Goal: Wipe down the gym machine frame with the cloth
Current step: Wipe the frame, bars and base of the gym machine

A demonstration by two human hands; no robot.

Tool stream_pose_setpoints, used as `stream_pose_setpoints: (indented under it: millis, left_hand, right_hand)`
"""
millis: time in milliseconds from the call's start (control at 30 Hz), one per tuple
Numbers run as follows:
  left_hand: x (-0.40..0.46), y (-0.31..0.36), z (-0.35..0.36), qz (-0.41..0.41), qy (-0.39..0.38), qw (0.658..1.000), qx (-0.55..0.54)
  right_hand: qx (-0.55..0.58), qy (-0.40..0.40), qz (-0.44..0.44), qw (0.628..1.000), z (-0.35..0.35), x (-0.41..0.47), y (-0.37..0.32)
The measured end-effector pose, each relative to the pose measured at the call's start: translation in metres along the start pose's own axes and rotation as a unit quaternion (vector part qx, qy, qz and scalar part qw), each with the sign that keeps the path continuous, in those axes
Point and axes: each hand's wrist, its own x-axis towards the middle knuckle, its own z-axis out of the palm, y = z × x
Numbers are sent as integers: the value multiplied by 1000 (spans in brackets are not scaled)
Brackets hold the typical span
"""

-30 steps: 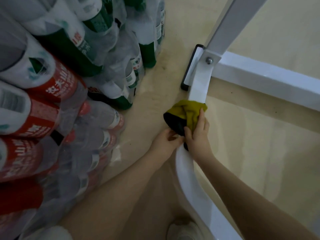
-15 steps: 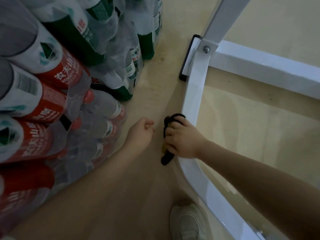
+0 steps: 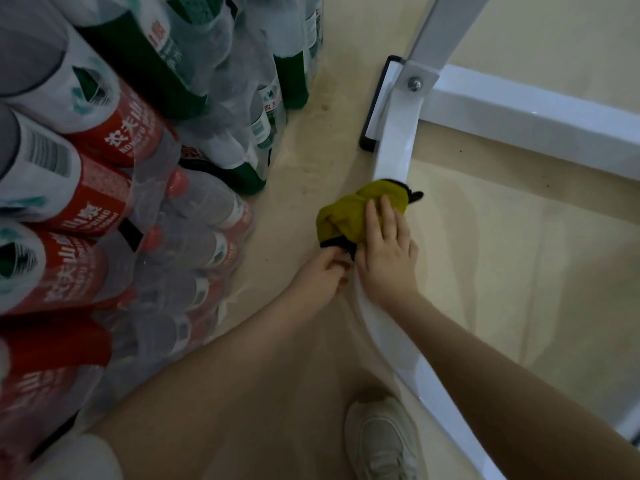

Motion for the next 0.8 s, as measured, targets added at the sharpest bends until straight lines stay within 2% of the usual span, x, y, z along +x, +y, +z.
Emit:
stream_pose_setpoints:
  millis: [100,167,267,367,467,567,700,800]
  left_hand:
    - [0,-4,-1,13,-51,999,0]
    - [-4,-11,-5,30,-75,996,33]
    - [-12,-13,-3,54,-103,992,46]
    - [-14,-10,3,56,-98,993,21]
    - [-12,-13,6,60,-85,994,22]
    - [-10,-15,6,57,-75,996,12]
    - [-12,-16,9,63,-81,995,-12]
    - [-16,-20,8,39,-59,996,-45]
  right_hand:
    - [-6,7,19,1000,-9,57,6]
    - [47,9,38,998,-16,88,10]
    - [106,14,43,993,-12,81,19]
    - [145,20,28,989,-2,14,20]
    - [104,30,16,994,4,-42,14]
    - [67,71,72,993,-1,-21,6]
    - [242,59,81,965,-3,25,7]
    - [233,13,42,971,-3,1,10]
